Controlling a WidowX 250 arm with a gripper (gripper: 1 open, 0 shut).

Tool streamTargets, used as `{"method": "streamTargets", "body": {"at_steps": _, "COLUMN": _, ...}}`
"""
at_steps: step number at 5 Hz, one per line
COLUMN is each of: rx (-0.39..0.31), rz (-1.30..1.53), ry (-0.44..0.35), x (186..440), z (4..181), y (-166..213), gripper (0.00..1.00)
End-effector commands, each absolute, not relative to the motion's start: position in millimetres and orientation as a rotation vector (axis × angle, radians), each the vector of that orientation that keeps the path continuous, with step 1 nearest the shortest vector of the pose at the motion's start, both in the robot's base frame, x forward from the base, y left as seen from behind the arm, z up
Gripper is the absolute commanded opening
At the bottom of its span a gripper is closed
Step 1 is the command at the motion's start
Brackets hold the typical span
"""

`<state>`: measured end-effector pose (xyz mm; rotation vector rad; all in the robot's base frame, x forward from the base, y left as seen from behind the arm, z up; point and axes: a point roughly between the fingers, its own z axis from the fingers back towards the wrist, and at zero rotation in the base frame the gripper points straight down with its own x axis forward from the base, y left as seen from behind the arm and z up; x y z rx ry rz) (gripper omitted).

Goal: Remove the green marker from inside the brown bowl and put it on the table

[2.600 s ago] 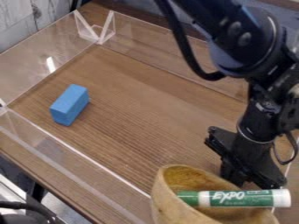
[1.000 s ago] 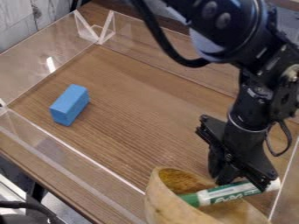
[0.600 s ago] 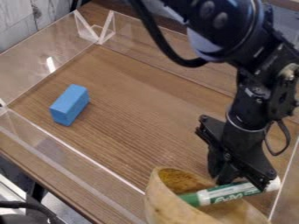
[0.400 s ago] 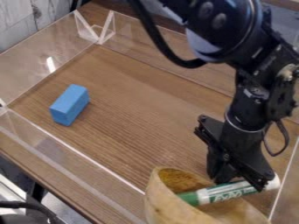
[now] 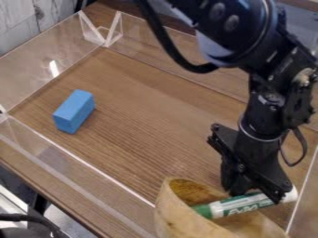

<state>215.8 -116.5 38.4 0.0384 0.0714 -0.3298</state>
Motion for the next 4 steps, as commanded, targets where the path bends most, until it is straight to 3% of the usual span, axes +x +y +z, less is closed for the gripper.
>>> {"method": "streamTargets", "body": {"at_steps": 1, "rx": 0.011, "rz": -0.338, "ry": 0.027, "x": 218.7, "z": 49.9, "y": -120.2, "gripper": 0.0}}
{"method": "streamTargets", "body": {"at_steps": 4, "rx": -0.014, "rz": -0.355, "ry": 0.034, "x": 214.8, "z": 47.5, "y": -121.0, "gripper": 0.0}}
